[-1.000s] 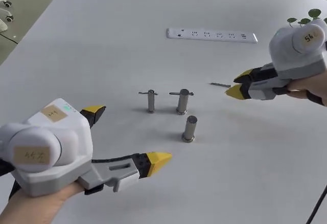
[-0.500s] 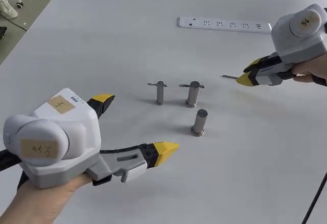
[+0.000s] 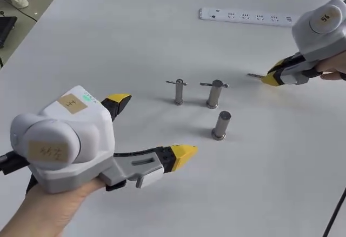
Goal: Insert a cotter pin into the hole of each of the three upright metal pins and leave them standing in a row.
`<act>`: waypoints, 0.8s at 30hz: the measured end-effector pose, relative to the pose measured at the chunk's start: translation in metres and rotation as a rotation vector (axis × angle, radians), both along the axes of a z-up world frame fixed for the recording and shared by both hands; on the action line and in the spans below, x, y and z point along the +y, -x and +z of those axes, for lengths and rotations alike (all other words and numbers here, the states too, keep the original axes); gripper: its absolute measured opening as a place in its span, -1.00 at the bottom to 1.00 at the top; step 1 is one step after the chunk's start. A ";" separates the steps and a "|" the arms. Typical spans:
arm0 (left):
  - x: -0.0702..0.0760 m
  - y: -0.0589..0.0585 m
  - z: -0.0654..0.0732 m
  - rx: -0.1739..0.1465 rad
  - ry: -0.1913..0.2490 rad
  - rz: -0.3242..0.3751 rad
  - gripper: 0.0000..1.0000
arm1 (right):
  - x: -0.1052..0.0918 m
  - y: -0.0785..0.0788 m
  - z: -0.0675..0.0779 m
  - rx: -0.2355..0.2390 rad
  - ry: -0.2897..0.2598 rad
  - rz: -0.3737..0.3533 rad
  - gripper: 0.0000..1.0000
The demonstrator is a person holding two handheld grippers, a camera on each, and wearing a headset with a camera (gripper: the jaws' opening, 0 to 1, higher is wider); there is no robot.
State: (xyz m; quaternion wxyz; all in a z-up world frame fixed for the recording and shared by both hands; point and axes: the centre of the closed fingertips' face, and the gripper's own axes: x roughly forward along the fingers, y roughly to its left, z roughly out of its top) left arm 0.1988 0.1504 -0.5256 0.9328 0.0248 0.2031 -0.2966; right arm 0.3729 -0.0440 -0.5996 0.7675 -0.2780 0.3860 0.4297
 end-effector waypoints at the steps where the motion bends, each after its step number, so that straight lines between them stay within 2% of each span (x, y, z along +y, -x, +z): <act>1: 0.000 0.000 0.000 0.000 0.004 0.000 0.73 | 0.000 0.000 0.000 0.003 -0.001 0.000 -0.82; 8: -0.001 0.000 0.001 0.000 0.009 -0.005 0.71 | -0.001 0.000 -0.003 0.024 0.017 0.008 -0.89; 14: -0.001 0.000 0.002 0.000 0.013 -0.008 0.70 | 0.000 0.001 -0.004 0.063 0.034 0.022 -0.95; 17: -0.001 0.000 0.001 0.002 0.011 -0.010 0.69 | 0.001 0.001 -0.004 0.077 0.058 0.040 -0.95; 21: 0.000 0.000 0.000 0.008 0.008 -0.008 0.69 | 0.003 0.002 -0.005 0.071 0.104 0.090 -0.98; 24: 0.000 0.000 0.001 0.007 0.008 -0.008 0.69 | 0.003 0.001 -0.004 0.076 0.126 0.095 -1.00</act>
